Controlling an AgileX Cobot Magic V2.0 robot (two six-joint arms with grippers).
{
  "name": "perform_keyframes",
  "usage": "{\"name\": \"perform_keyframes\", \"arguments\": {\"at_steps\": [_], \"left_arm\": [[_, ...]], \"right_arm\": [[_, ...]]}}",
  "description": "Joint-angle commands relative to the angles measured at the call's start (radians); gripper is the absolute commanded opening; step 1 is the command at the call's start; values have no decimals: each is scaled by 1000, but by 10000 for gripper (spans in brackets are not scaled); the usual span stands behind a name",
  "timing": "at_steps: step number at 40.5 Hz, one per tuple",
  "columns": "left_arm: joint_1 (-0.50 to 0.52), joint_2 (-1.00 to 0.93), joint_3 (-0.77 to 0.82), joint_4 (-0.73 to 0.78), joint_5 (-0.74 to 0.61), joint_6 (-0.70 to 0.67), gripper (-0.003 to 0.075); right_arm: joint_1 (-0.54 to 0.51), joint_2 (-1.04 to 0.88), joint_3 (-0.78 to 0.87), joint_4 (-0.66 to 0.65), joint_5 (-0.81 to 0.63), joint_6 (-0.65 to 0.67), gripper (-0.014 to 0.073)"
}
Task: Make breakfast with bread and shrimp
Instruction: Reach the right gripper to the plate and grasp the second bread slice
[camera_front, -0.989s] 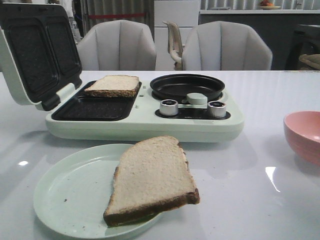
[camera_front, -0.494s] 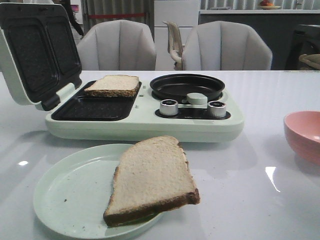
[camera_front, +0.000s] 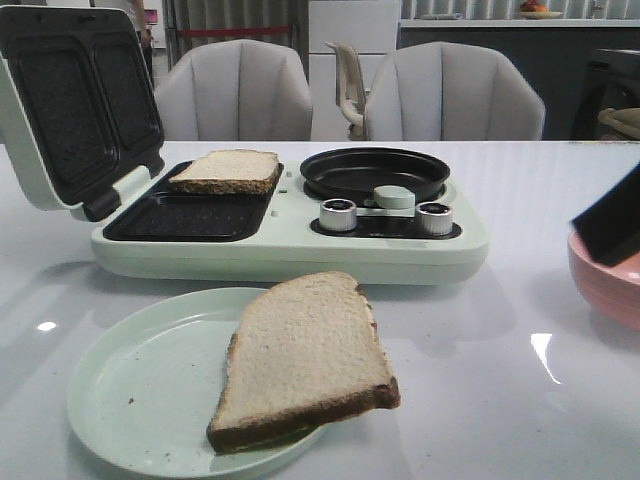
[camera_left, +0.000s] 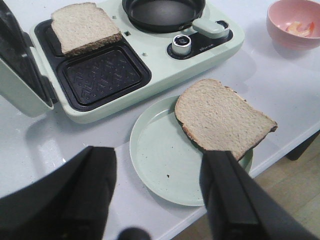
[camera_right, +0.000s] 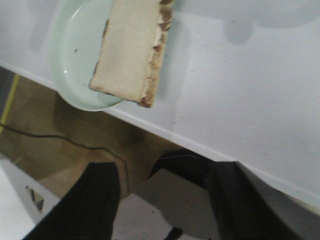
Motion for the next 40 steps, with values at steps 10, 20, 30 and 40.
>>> {"name": "perform_keyframes", "arguments": {"at_steps": [10,20,30,40], "left_arm": [[-3,-2,-26,-14,-80,0,425],[-3,-2,-26,-14,-80,0,425],[-3,-2,-26,-14,-80,0,425],[-3,-2,-26,-14,-80,0,425]], "right_arm": [[86,322,-142,253,-18,-158,505],[108,527,-300,254,-14,-160,505],[108,666,-391,256,6,-160,505],[120,738,-407,269,-12,-160,505]]}}
